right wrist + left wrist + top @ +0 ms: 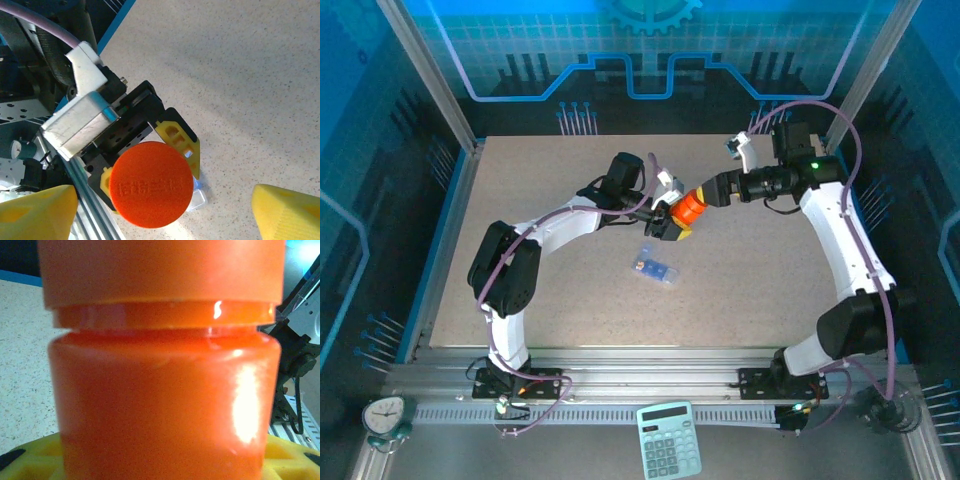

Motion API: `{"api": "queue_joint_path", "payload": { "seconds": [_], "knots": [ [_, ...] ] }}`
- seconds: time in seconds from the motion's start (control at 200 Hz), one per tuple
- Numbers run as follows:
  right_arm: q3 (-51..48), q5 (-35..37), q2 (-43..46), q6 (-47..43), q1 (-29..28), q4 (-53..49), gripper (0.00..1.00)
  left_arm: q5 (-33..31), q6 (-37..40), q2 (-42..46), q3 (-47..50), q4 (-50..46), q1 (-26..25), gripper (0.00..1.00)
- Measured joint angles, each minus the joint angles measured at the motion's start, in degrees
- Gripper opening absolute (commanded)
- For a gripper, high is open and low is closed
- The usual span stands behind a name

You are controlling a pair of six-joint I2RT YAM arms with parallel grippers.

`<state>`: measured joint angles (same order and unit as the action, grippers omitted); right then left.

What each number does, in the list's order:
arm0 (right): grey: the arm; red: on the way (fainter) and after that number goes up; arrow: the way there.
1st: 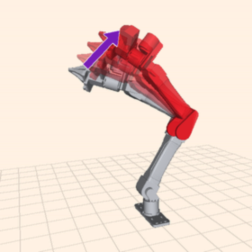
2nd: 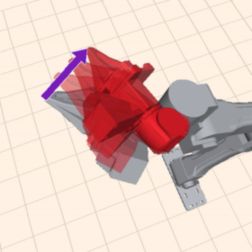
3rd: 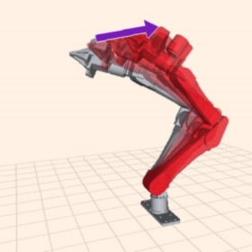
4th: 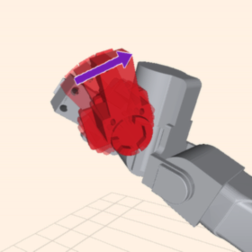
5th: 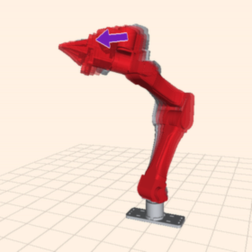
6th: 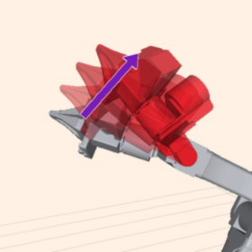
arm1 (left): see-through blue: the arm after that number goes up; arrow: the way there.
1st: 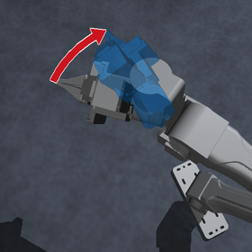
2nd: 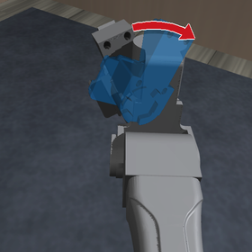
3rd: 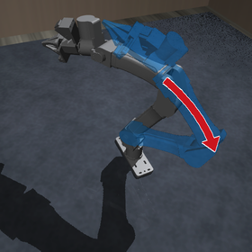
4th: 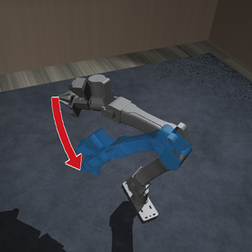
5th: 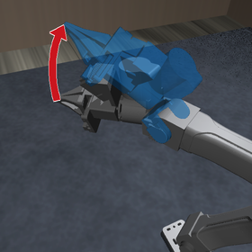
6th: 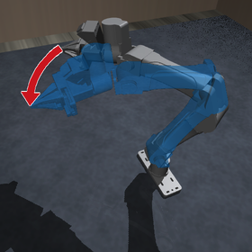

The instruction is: Sort the pills into containers

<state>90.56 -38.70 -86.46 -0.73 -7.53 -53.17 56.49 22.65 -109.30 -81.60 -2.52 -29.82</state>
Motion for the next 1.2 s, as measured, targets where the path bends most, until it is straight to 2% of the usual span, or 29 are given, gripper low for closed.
{"api": "queue_joint_path", "payload": {
  "seconds": [0.33, 0.71, 1.116, 1.201],
  "knots": [
    [0.96, -2.32, -1.29, -0.42, -0.09, -0.33, 0.84, 0.00, 0.00, 0.00, -0.13, -0.24, -0.02, 0.09],
    [0.98, -2.29, -3.50, -0.17, -1.16, 0.15, 0.70, 0.02, 0.02, 0.00, -0.55, -0.39, 0.00, 0.09],
    [0.59, -2.27, -3.89, -0.15, -2.38, 0.94, 0.71, 0.02, 0.04, 0.00, -0.66, -1.40, -0.02, 0.09],
    [0.15, -2.25, -3.91, -0.02, -2.67, 0.94, 0.67, 0.02, 0.04, 0.00, -0.66, -1.57, 0.00, 0.09]
  ]
}}
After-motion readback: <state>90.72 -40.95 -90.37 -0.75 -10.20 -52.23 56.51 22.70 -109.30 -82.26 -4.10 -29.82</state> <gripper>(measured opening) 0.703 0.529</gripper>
